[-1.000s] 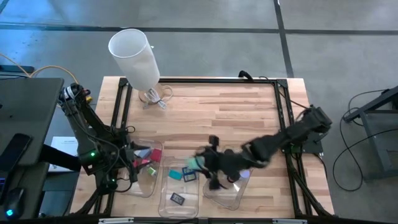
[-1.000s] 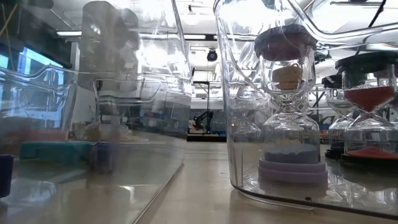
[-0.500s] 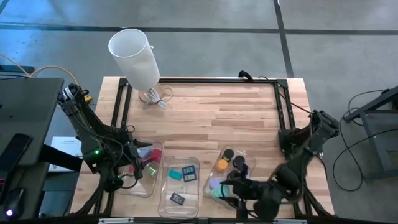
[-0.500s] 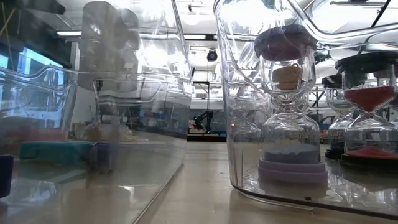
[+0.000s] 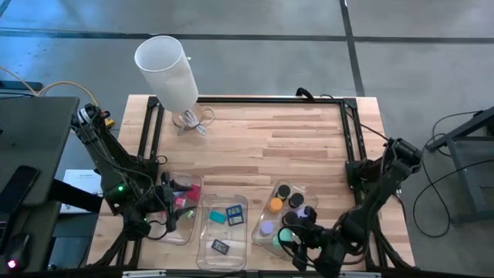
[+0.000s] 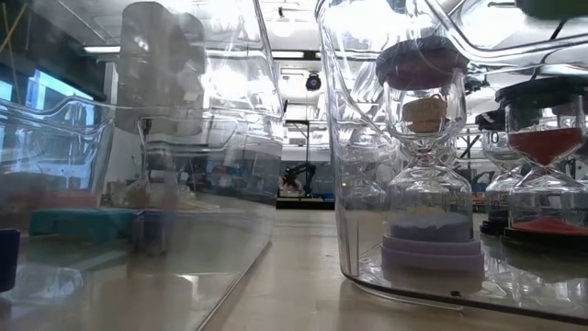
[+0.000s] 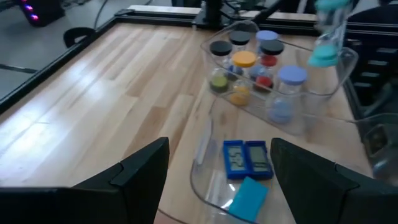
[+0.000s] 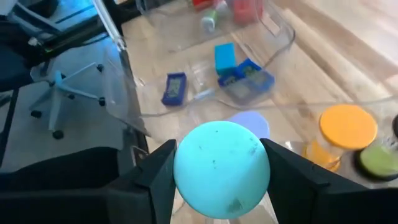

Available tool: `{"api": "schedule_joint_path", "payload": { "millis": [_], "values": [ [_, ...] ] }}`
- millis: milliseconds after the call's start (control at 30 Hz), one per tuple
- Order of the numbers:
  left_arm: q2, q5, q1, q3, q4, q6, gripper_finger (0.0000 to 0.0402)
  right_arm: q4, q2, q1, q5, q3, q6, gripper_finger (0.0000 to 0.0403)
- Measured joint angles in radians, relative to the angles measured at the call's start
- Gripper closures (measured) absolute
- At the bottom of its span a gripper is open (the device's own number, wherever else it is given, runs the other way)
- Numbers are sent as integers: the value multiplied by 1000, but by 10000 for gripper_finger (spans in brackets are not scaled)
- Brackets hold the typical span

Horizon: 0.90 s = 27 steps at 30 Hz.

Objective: Pick & Place Office items
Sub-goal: Put the light blue hourglass into the right bin

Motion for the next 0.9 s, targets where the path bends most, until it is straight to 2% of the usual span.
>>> {"api": "schedule_joint_path", "payload": {
  "millis": [267,600,700,900],
  "values": [
    [0,11,0,0,44,15,128,187,0,-18,-52,-157,-25,214],
    [0,13,0,0,49,13,128,289,0,-73,-133,-298,-34,214],
    [0,13,0,0,48,12,128,323,10,-91,-161,-325,-38,212],
    [0,13,0,0,49,11,128,406,48,-116,-181,-329,-153,198]
  ]
}}
